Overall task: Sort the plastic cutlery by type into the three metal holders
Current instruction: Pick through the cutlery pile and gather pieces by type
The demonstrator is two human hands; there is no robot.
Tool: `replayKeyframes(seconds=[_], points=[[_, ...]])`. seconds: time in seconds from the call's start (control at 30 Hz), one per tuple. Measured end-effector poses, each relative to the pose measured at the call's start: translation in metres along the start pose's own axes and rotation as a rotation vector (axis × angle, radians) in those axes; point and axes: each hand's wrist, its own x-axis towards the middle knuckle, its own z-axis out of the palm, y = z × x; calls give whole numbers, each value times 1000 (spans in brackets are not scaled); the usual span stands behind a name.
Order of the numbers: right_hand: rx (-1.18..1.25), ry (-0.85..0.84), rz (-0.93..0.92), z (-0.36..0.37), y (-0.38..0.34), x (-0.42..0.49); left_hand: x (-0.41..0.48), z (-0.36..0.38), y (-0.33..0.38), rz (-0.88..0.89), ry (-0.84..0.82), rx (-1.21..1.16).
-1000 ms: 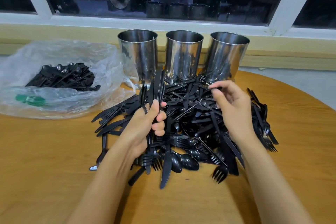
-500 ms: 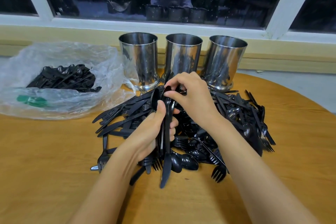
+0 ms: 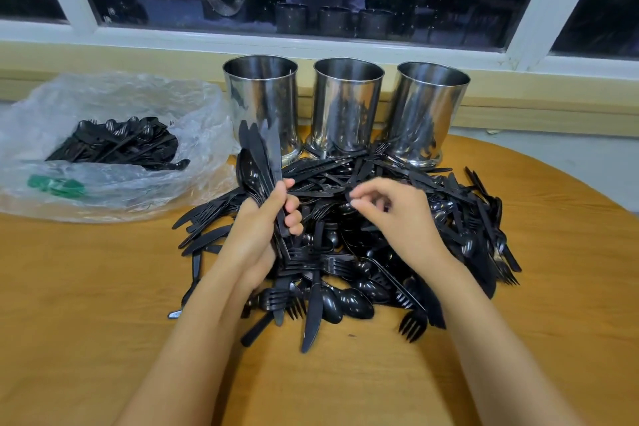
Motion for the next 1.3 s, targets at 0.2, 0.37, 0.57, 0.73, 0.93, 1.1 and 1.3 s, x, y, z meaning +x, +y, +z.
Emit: replayKeyframes(seconds=[0.2,0.37,0.57,0.73,0.93,1.1,1.3], points=[[-246,-278,71,-13,14,-15,1,-1,-2,14,34,-6],[-359,-334,23,-17,20,-16,2,0,-3,18,31,-12],[-255,-29,-125,-13,19,-15,2,-2,-4,27,20,13],[-64,61,-88,-8,20,-15,3,-3,-6,32,17,46],[359,286,-53,-10,-1,-12,2,-2,-4,36,-3,47],[753,365,-4,-20,-8,-4,1,0,-4,24,-21,42],[406,336,11,-26,-16,2,-1,2,-3,-17,-45,16]])
